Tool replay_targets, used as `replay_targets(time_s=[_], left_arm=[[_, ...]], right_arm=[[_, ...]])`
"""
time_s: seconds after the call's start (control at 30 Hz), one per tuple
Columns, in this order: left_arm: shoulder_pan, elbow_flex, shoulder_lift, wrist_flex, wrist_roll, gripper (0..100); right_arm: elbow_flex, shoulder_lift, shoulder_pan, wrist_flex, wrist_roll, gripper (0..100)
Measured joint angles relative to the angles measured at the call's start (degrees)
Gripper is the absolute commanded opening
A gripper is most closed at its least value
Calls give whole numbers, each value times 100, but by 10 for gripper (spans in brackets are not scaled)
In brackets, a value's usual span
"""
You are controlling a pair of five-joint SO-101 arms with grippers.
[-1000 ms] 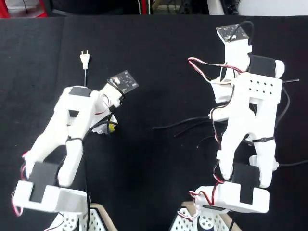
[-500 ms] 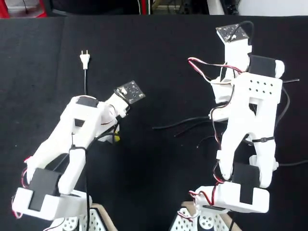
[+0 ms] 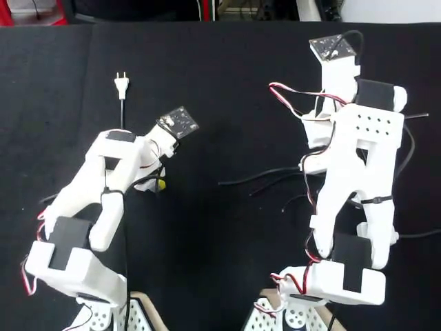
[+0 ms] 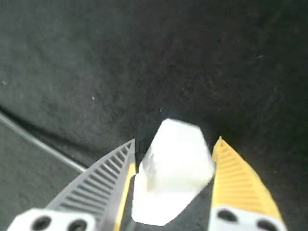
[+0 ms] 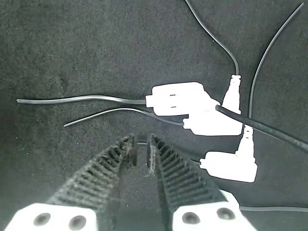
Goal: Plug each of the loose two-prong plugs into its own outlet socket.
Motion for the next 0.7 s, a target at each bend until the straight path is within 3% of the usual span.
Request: replay_targets(time_s=[0.2,0.4,0.7], left_arm=[[0,-9,0,0,-62,248],[35,0,0,70,-62,23],[123,-114,0,800,149,30]], right_arm=[[0,0,0,0,0,50],[0,0,0,0,0,50],[0,0,0,0,0,50]])
